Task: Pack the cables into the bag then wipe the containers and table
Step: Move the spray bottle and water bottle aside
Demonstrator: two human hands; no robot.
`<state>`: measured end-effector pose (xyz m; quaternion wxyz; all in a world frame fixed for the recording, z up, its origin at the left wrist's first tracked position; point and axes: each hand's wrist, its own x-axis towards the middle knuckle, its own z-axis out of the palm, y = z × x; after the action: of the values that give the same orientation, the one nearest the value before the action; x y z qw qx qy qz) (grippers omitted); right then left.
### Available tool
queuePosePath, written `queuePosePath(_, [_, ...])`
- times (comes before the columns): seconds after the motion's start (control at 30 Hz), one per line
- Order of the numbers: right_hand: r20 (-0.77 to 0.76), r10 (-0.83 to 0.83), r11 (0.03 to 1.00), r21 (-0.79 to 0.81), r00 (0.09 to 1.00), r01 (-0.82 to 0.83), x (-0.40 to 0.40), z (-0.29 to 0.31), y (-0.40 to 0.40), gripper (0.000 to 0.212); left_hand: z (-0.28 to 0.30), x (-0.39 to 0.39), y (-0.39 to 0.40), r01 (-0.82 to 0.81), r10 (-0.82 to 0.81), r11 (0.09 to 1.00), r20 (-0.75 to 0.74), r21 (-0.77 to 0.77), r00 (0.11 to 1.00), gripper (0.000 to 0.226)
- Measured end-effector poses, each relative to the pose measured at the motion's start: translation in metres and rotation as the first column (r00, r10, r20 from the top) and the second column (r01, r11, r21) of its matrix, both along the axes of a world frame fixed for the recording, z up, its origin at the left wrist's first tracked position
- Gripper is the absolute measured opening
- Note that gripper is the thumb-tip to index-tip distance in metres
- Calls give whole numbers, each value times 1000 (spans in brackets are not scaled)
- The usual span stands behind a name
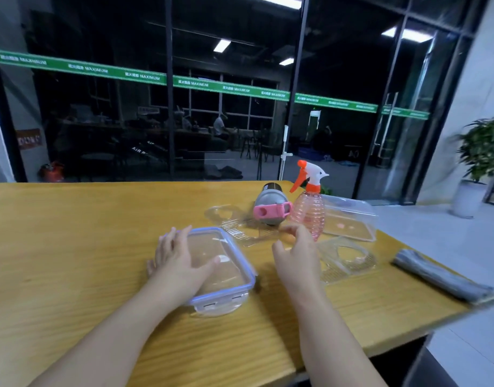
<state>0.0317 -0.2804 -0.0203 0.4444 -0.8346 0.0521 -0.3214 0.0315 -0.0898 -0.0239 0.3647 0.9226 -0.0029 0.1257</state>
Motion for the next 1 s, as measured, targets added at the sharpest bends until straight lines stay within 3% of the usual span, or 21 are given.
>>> queuePosePath(0.4, [44, -24, 985, 169, 999, 17, 3, 1, -13, 39, -6, 13, 3, 105, -98, 993, 101, -62, 990, 84])
queuePosePath(0.67, [5, 28, 986, 166, 1000, -28, 7, 2, -11, 53, -6, 16, 3, 103, -97, 994, 154, -32, 983, 70])
queuePosePath(1.0, [14, -61, 972, 228, 998, 57, 12, 11, -32, 48, -4, 13, 8, 131, -104, 975, 151, -177, 983, 47])
